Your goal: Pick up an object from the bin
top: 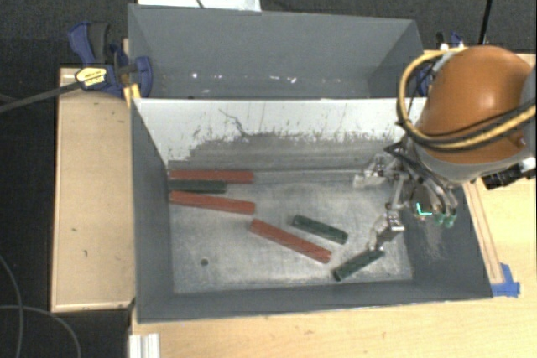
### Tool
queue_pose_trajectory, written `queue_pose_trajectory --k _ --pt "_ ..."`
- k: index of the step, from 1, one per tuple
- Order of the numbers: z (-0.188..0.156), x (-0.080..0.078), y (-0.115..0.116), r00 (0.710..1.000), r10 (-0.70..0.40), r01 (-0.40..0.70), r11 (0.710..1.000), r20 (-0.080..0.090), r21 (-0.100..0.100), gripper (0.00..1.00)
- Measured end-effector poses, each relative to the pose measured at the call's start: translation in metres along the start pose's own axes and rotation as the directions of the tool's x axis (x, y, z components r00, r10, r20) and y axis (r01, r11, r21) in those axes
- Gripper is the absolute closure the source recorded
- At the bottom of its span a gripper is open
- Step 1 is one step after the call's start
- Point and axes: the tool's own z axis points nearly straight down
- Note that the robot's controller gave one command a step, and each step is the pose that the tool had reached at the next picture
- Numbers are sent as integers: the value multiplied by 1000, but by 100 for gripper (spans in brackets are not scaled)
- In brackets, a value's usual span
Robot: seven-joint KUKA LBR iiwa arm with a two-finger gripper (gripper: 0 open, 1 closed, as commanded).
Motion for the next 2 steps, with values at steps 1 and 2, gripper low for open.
queue_pose_trajectory --k 1,2 --pt "-4 -2 0 1000 -1 1 1000 8 0 0" --pt "50 0 25 994 -108 108 994 11 2 0"
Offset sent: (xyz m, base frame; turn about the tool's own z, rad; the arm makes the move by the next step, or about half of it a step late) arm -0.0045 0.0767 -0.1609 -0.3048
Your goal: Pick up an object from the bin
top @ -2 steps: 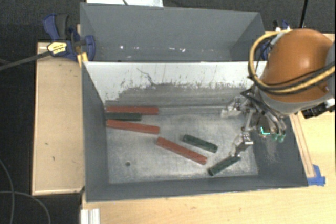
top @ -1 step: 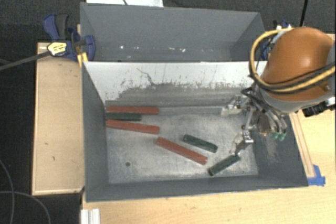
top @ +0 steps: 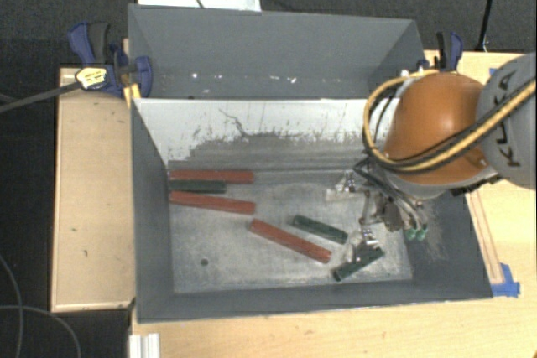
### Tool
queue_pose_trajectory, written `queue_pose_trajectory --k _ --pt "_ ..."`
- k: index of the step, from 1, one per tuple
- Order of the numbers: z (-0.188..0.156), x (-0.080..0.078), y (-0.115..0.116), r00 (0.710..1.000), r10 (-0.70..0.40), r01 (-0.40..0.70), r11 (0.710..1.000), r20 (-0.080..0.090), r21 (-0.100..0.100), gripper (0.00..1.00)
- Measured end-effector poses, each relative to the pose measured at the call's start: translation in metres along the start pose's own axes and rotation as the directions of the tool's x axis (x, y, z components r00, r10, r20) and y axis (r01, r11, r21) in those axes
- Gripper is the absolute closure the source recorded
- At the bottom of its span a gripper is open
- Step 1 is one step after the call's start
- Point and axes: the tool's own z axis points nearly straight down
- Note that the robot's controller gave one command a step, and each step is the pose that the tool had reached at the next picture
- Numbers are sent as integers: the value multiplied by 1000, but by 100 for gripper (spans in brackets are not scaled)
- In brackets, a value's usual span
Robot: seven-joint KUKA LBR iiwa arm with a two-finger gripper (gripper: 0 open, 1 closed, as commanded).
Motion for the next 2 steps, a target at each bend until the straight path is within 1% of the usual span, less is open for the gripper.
queue_pose_trajectory --k 1,2 --pt "20 -11 50 998 70 -70 998 -2 -1 0" --pt "56 9 52 1000 10 -10 1000 -9 -1 0"
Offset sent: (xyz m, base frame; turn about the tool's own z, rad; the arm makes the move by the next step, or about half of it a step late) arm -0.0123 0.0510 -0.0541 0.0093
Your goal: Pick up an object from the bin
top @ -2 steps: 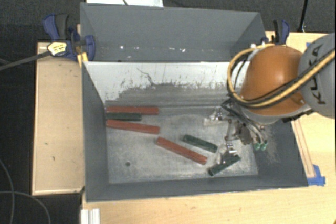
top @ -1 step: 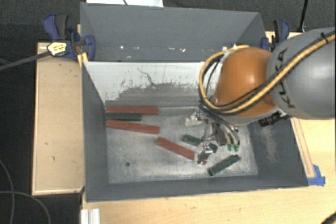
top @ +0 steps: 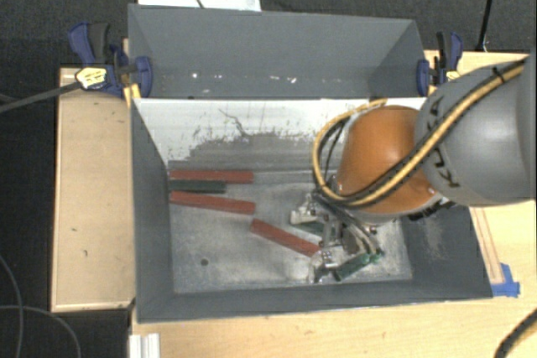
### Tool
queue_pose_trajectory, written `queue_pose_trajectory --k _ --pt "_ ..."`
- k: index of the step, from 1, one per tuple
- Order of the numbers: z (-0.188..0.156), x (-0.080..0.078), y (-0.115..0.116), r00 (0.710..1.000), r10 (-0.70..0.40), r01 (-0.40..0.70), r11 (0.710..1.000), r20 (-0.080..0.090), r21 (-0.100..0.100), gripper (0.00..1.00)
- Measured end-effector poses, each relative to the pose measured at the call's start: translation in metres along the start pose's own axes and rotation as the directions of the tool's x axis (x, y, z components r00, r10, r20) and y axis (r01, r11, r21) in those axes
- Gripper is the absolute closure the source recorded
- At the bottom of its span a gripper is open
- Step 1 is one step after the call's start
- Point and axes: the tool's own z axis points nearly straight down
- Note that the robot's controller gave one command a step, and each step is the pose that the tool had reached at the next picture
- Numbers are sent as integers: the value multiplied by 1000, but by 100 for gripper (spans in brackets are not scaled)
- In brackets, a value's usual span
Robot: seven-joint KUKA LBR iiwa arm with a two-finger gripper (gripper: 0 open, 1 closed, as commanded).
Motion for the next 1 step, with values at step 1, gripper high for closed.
queue_pose_trajectory --k 1 --pt "48 -19 3 978 207 -207 978 26 -9 0"
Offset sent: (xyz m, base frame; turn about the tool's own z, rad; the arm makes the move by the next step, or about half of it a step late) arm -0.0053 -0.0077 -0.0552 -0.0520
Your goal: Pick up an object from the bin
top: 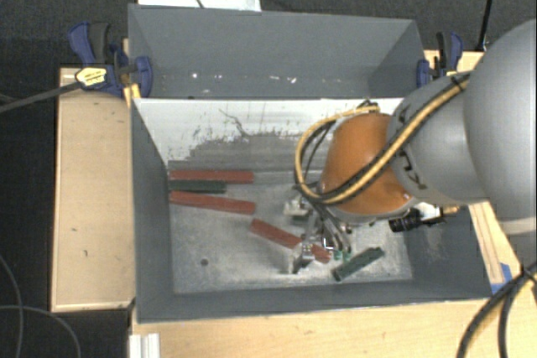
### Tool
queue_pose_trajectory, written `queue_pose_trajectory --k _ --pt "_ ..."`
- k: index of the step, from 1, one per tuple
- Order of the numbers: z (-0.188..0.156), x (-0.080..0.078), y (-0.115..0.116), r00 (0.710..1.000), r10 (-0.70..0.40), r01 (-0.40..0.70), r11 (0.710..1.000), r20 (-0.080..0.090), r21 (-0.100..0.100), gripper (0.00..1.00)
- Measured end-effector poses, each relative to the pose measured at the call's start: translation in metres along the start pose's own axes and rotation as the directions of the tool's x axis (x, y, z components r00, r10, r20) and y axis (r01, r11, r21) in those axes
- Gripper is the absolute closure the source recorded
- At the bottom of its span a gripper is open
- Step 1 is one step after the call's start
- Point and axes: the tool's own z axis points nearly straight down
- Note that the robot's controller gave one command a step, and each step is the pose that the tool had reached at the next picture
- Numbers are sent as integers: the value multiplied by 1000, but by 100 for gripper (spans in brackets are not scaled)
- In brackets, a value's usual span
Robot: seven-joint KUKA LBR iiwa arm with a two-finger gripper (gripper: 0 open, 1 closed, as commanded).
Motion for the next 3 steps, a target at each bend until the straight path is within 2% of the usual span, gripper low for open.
queue_pose_trajectory --k 1,2,3 --pt "1 16 -13 966 -257 257 966 -2 2 100" --pt "1 16 -13 966 -257 257 966 -2 2 100" --pt "-2 18 -14 966 -257 257 966 -13 2 100"
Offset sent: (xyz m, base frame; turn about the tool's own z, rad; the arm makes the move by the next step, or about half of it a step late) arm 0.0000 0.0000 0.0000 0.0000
